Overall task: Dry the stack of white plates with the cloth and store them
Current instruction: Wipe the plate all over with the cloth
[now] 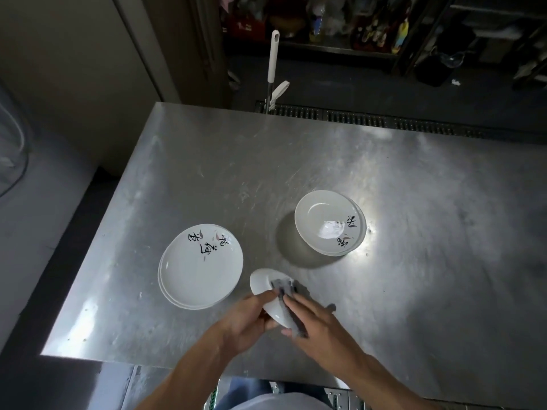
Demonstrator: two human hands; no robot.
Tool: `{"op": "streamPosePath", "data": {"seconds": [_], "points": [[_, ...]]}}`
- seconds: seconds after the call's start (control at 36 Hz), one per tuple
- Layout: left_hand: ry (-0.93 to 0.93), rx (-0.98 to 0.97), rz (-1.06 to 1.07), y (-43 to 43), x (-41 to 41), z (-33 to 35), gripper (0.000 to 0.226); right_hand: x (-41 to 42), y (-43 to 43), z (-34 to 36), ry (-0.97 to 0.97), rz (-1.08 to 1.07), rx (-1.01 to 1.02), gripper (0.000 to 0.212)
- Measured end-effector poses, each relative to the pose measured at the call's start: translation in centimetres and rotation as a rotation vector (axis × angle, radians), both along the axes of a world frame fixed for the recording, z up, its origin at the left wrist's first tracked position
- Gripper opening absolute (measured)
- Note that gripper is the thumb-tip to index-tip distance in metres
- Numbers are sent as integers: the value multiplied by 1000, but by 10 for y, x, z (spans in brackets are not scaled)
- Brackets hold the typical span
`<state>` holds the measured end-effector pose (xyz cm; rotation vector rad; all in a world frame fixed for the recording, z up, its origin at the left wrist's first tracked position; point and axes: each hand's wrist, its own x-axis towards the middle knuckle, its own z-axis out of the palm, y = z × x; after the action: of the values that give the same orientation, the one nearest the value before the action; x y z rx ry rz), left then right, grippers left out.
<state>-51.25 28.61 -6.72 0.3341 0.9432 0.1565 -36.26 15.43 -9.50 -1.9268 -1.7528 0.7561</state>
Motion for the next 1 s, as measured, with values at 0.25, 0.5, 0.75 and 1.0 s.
{"op": "streamPosePath", "data": {"seconds": [0.25, 0.5, 0.75, 1.0], "points": [[103, 276, -155, -1, 5, 11, 40, 31, 25, 26, 268, -505, 113, 36], [513, 827, -178, -7, -4, -15, 34, 76, 32, 50, 678, -906, 13, 23], [255, 669, 49, 8, 39, 18, 20, 105, 48, 66, 729, -1075, 130, 17], [332, 598, 100, 45, 103, 9, 21, 120, 51, 54, 616, -1138, 3, 18]]}}
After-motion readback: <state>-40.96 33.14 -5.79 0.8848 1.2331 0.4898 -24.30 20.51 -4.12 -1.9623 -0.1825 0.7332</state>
